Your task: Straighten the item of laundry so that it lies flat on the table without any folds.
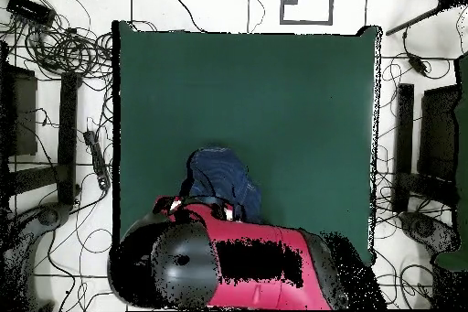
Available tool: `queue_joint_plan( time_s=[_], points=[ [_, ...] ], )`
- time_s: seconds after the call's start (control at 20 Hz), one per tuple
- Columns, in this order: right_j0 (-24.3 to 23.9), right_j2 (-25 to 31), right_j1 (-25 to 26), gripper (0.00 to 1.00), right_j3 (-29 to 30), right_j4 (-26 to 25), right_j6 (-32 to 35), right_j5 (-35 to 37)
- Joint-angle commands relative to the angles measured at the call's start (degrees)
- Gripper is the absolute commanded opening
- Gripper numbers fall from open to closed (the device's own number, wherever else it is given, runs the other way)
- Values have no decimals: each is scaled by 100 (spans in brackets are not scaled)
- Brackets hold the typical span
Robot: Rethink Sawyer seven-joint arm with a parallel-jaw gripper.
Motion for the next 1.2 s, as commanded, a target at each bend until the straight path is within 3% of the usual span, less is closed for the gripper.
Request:
queue_joint_plan(
  time_s=[0.05, 0.25, 0.5, 1.2],
  points=[
    [12, 444, 563, 0, 676, 277, -37, -687],
    [-182, 478, 691, 0, 656, 234, -277, -822],
    [-850, 592, 881, 0, 444, 25, -1044, -800],
    [-3184, 1396, 932, 0, -1377, -932, -3145, 1221]
  ],
)
